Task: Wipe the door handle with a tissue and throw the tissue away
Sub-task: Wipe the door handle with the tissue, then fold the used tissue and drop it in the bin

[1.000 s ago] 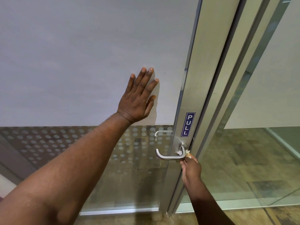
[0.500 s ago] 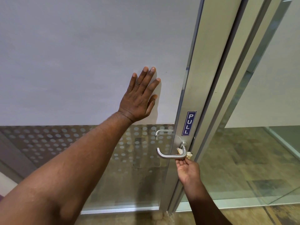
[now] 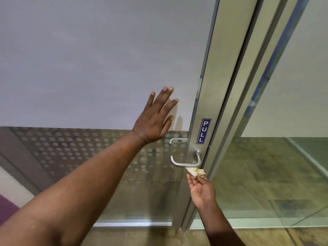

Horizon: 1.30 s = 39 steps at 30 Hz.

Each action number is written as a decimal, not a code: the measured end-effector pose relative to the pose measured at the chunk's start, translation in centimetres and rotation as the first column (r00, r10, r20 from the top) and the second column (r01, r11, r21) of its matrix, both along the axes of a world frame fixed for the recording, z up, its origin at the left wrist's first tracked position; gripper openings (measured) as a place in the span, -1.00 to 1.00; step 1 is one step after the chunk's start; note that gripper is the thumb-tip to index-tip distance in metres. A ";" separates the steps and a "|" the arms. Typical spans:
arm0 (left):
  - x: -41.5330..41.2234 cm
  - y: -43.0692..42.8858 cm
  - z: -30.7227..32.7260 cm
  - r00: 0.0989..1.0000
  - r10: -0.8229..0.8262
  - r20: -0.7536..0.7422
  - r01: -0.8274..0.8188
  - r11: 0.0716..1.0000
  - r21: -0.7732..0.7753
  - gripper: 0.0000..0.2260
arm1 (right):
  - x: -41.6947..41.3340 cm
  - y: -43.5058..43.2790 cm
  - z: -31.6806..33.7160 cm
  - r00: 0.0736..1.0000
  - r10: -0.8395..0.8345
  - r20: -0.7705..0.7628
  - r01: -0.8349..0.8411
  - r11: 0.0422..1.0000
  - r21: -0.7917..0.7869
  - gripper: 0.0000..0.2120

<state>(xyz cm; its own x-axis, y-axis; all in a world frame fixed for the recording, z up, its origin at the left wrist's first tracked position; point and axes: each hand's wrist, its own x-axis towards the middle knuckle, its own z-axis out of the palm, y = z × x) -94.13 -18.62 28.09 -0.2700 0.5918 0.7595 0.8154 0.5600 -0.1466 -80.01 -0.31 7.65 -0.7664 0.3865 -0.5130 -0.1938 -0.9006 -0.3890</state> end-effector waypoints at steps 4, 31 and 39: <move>4.0 -0.4 -4.3 0.989 -0.047 0.143 0.046 0.999 0.009 -0.57 | -0.1 -0.8 1.4 0.998 0.018 -0.062 -0.019 1.000 -0.022 -0.80; 18.5 -21.8 -15.6 0.668 0.495 0.556 -0.549 0.832 -0.079 -0.75 | 0.1 -22.7 2.8 0.478 0.867 0.144 -0.759 0.325 0.564 -0.81; 19.5 -32.1 -17.2 0.563 0.566 0.603 -0.663 0.744 -0.079 -0.66 | 0.8 -33.8 3.1 0.375 0.904 0.203 -0.648 0.099 0.755 -0.81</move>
<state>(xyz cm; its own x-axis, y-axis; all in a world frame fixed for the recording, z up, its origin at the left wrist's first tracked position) -74.62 -50.74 10.91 -0.9192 0.0175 0.3935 0.1595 0.9300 0.3312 -79.21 -34.09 10.75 -0.8781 -0.4419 -0.1833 0.2527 -0.1030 -0.9621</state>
